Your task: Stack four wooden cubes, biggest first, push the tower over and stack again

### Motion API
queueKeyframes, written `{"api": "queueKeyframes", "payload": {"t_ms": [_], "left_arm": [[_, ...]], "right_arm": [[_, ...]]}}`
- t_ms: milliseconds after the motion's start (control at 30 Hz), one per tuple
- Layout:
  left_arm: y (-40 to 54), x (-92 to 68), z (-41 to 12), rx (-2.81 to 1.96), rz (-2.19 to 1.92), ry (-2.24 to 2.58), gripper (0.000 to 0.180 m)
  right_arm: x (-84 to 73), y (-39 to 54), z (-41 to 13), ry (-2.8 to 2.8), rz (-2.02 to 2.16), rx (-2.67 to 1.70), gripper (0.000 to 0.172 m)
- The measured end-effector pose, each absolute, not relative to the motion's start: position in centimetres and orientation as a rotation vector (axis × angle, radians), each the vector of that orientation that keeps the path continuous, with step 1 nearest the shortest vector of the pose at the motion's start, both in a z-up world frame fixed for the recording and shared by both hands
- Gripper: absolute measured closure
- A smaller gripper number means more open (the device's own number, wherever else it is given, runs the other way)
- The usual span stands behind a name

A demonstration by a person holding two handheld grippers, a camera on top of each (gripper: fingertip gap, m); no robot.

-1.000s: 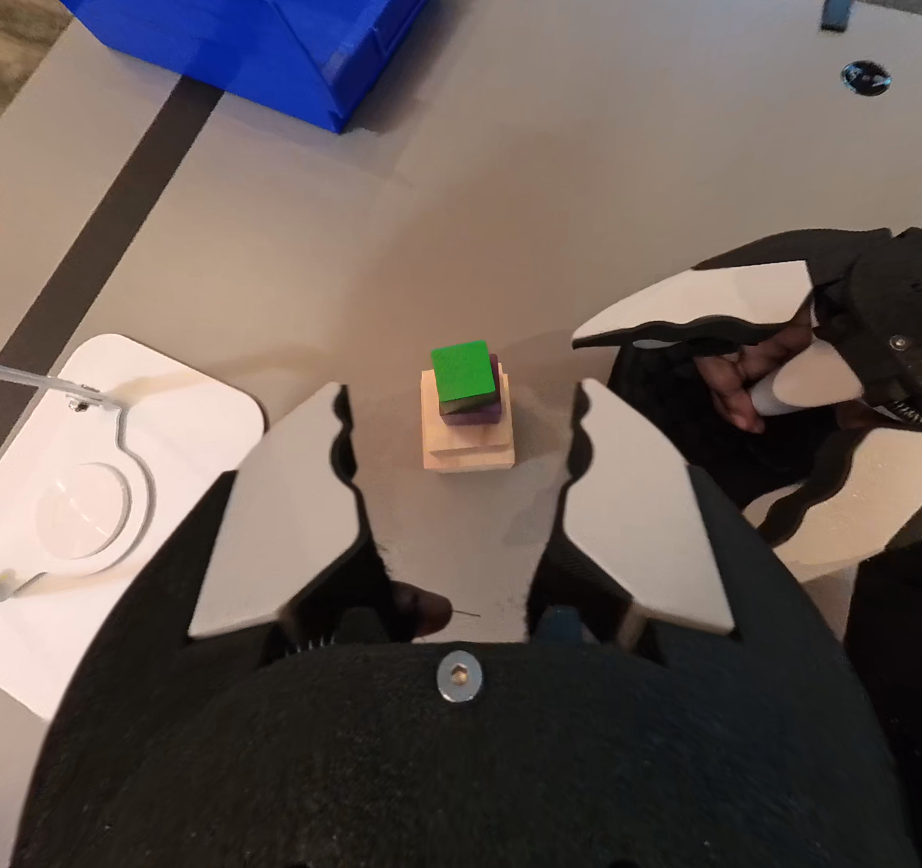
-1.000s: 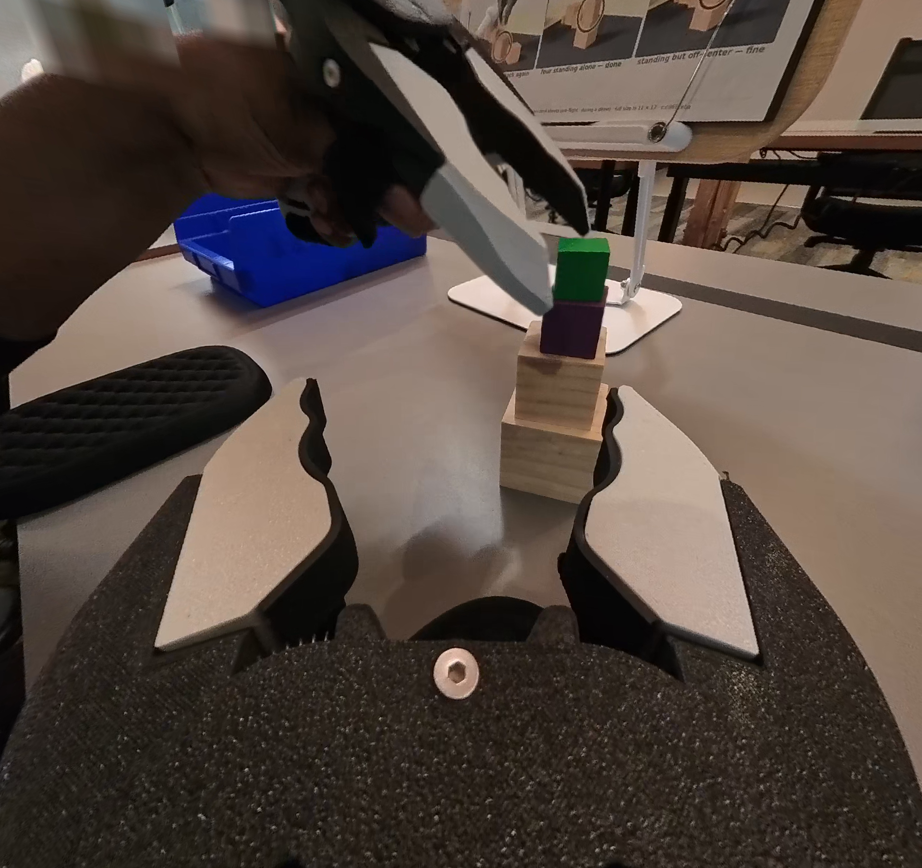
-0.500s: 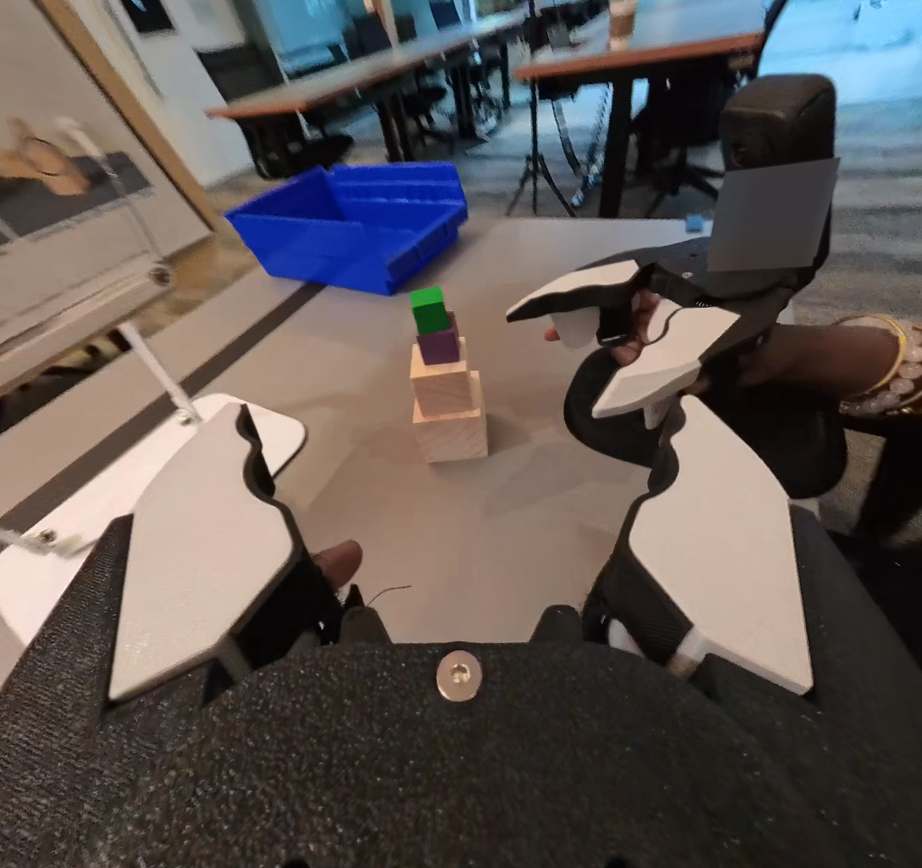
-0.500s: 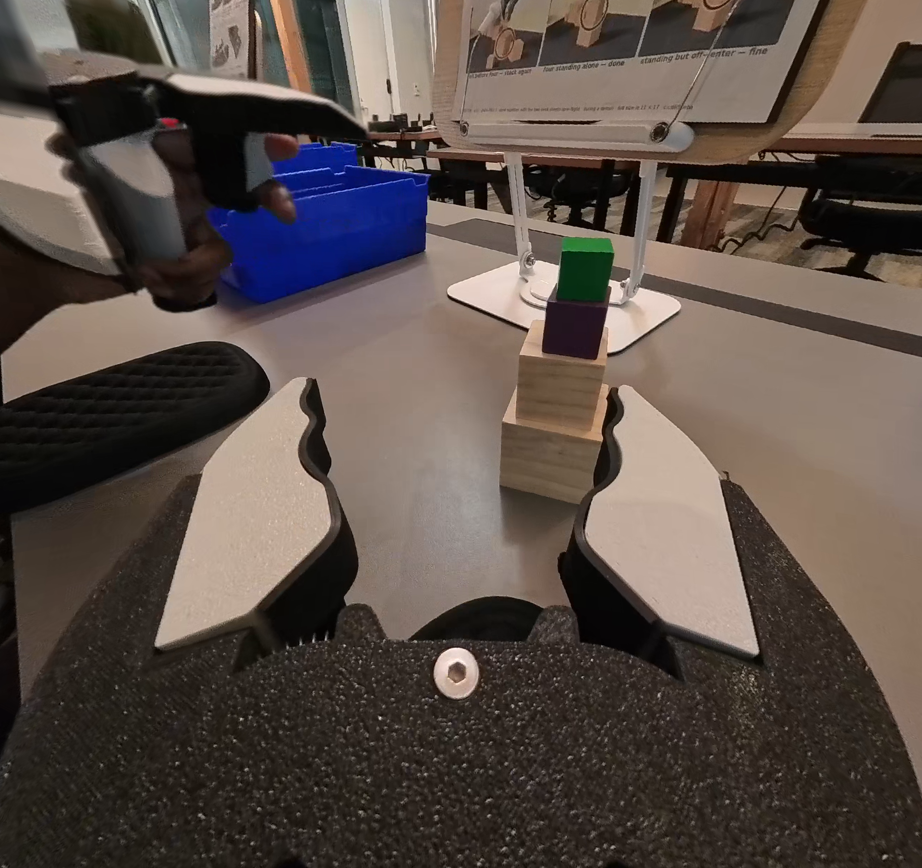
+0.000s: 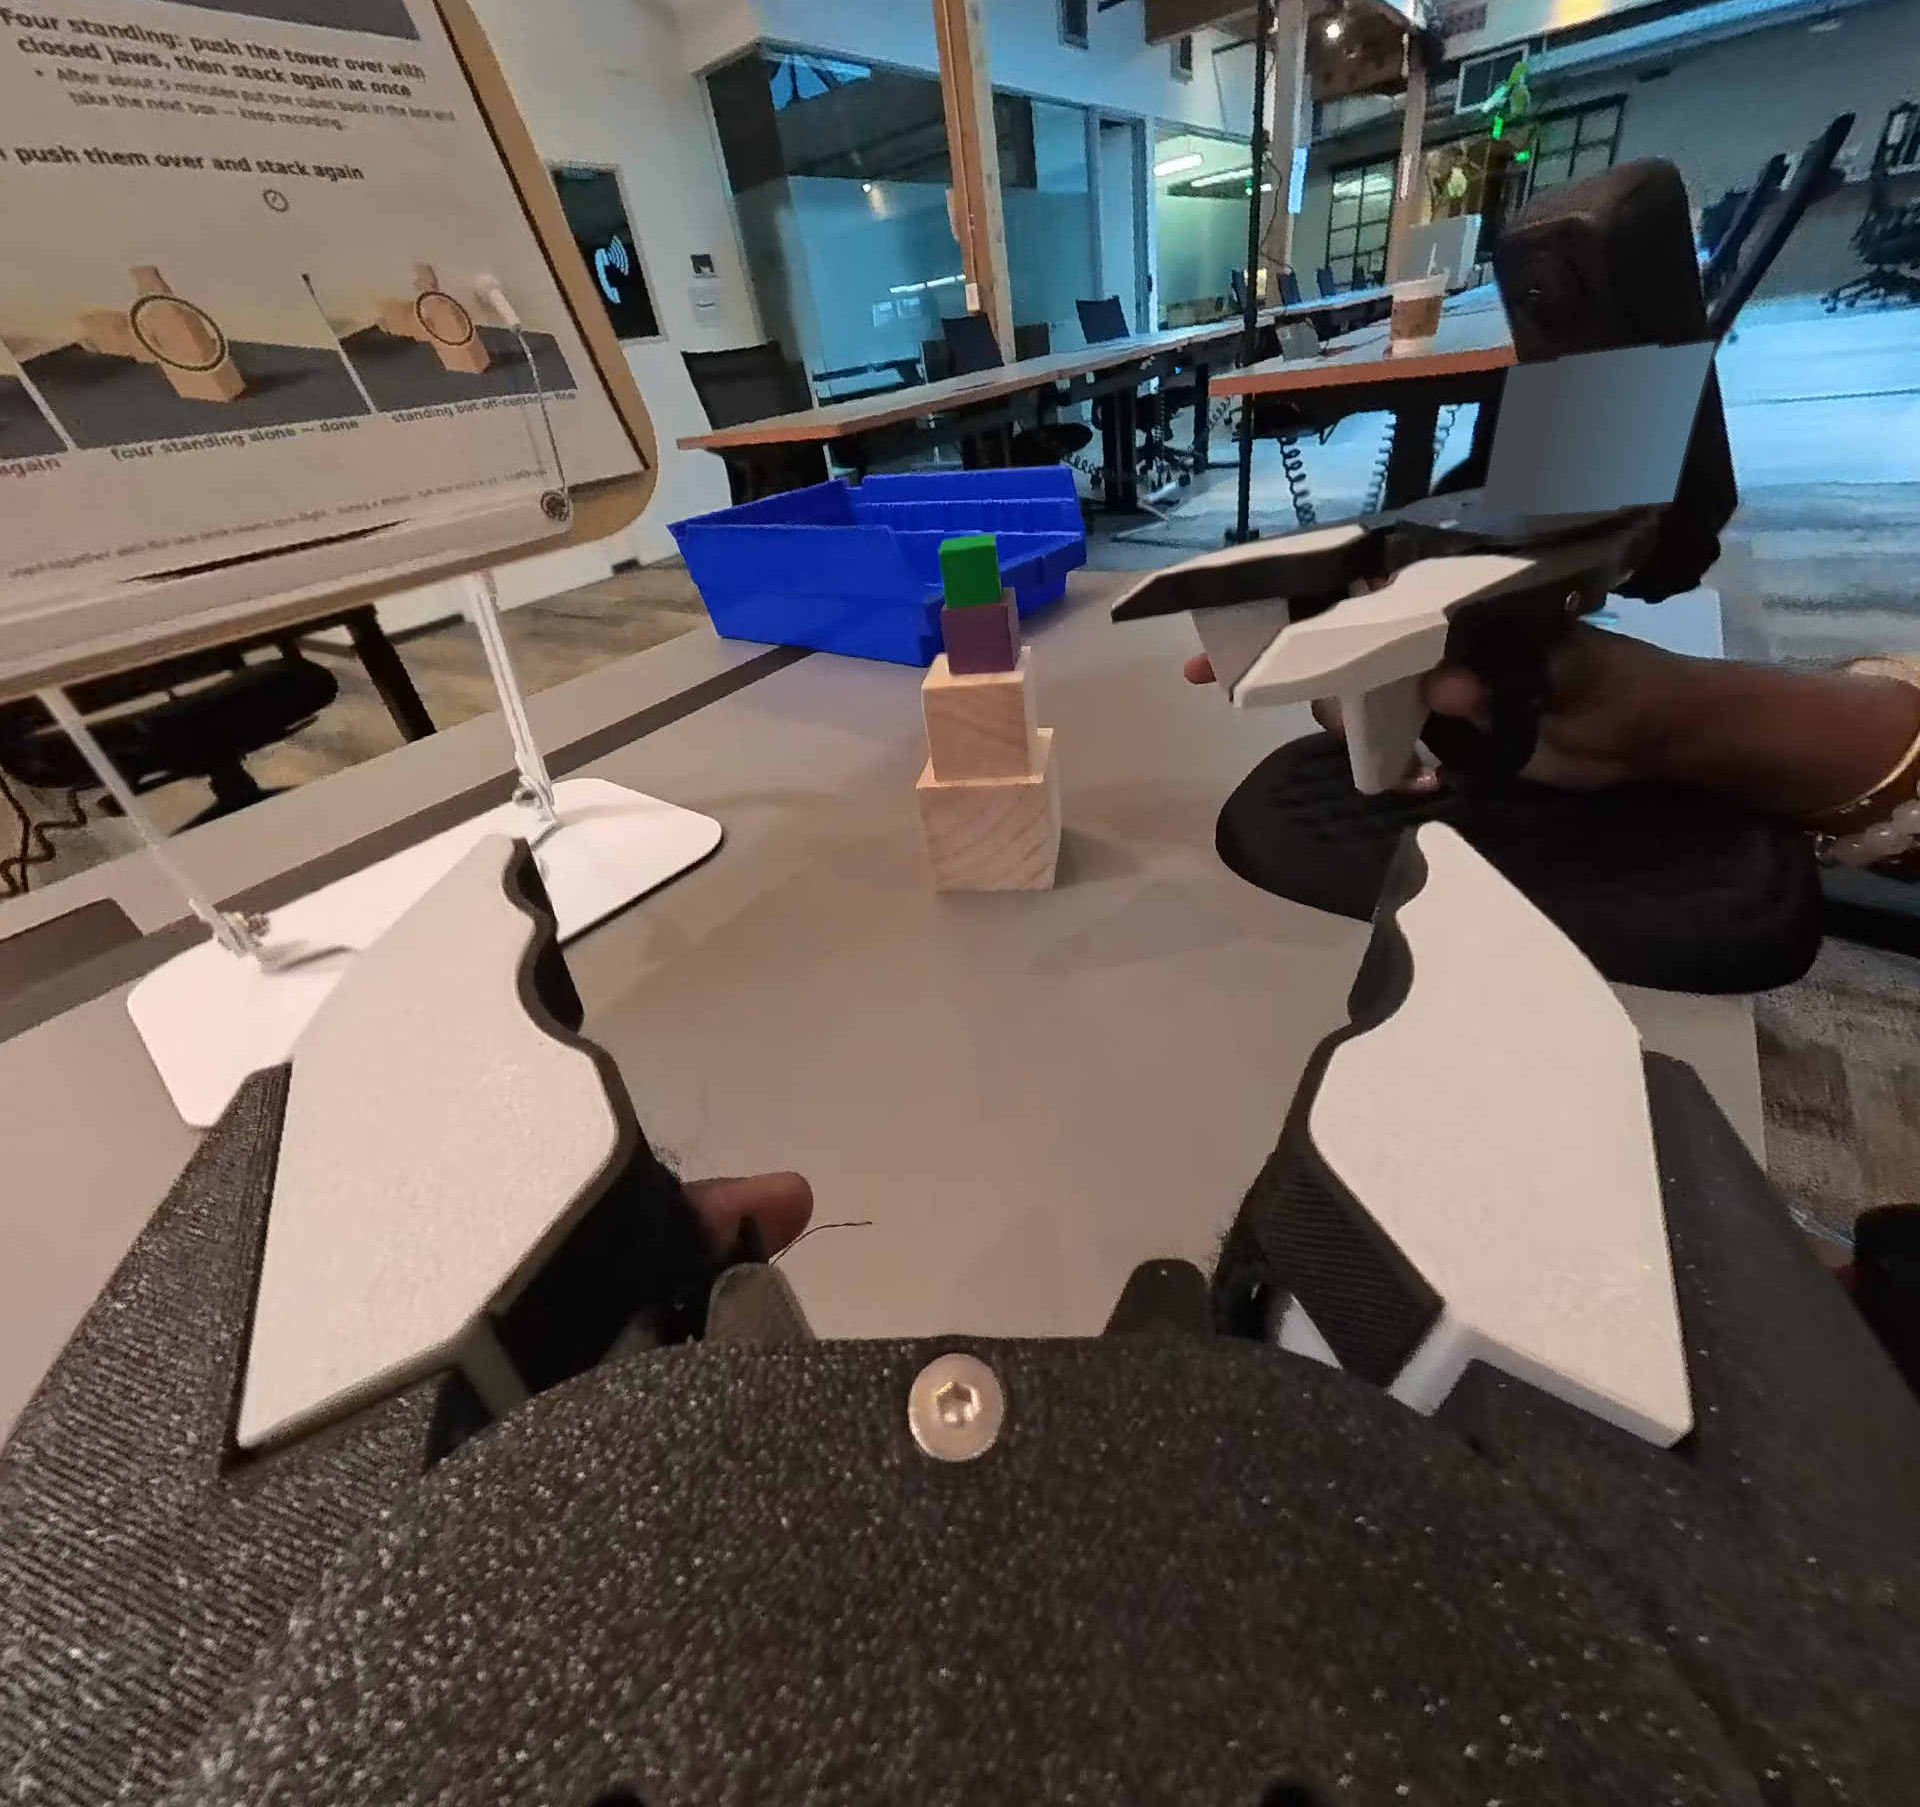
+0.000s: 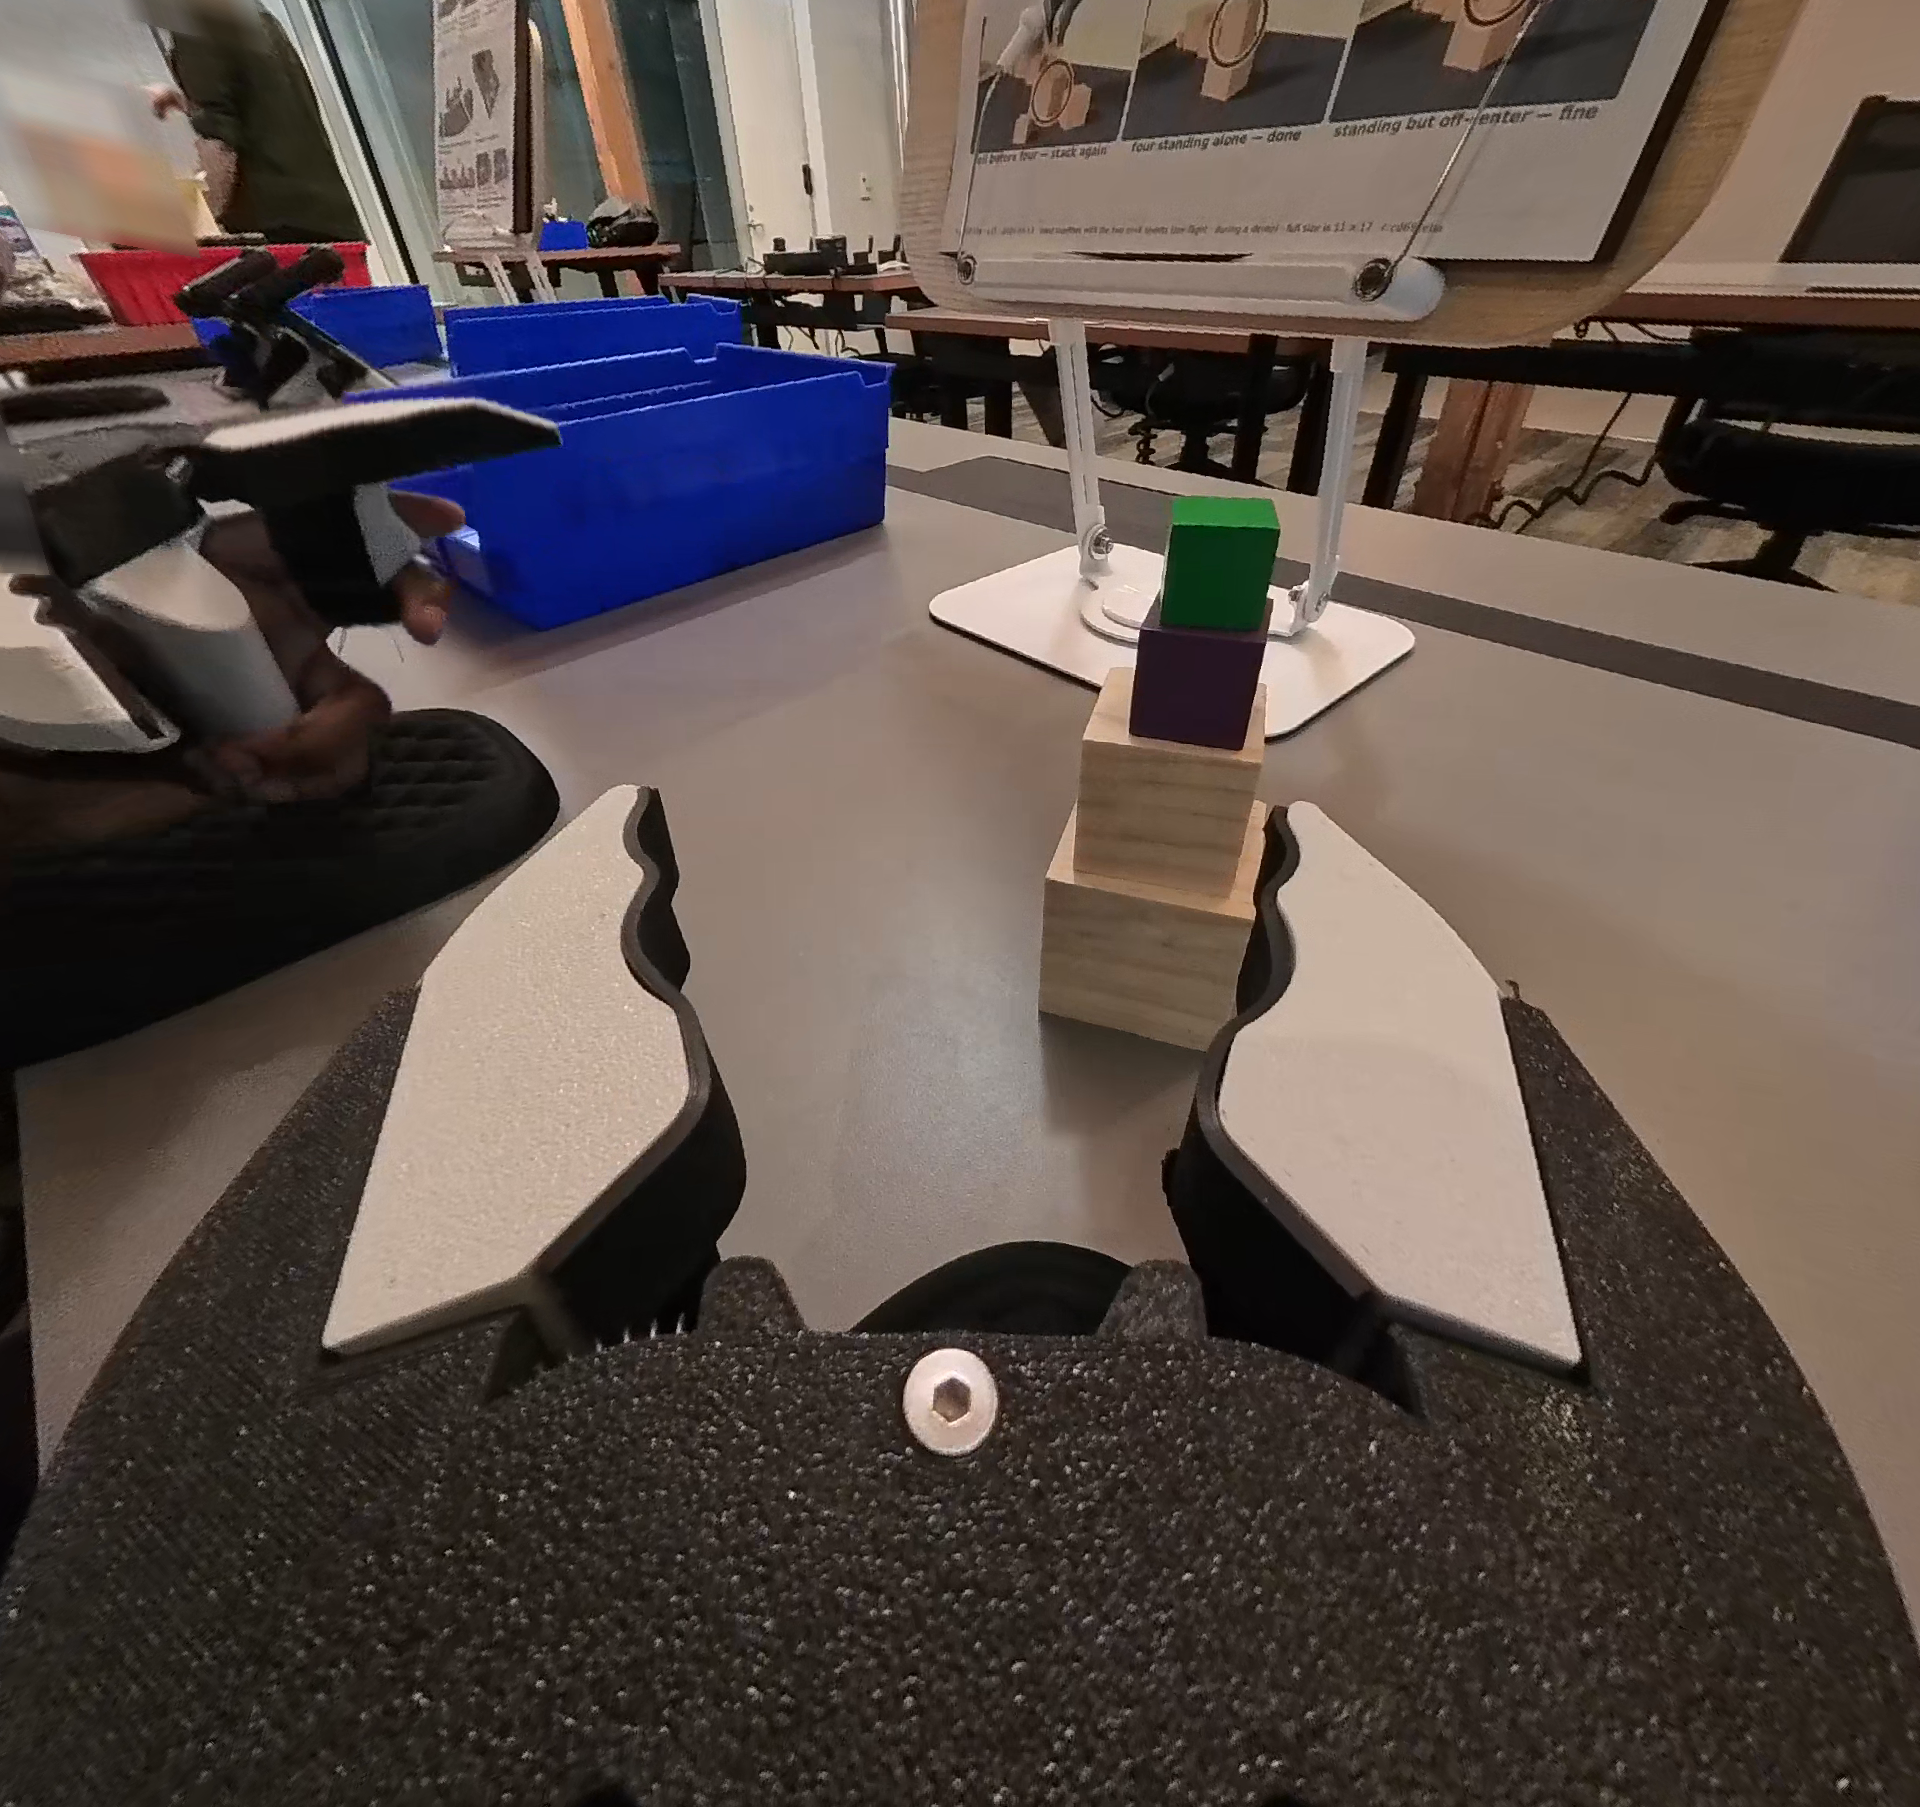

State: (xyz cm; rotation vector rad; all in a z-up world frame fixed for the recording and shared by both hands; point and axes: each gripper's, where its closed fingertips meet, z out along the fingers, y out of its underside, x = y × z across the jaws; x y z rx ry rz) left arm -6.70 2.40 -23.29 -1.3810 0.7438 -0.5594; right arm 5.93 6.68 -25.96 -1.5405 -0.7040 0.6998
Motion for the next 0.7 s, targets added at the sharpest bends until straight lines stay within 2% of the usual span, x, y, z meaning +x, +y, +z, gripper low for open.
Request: {"api": "queueKeyframes", "payload": {"t_ms": [700], "left_arm": [[1.3,-7.1,-23.7,-1.341,-0.618,0.730,0.044]], "right_arm": [[6.0,6.6,-25.7,-0.697,0.720,-1.526,0.067]]}}
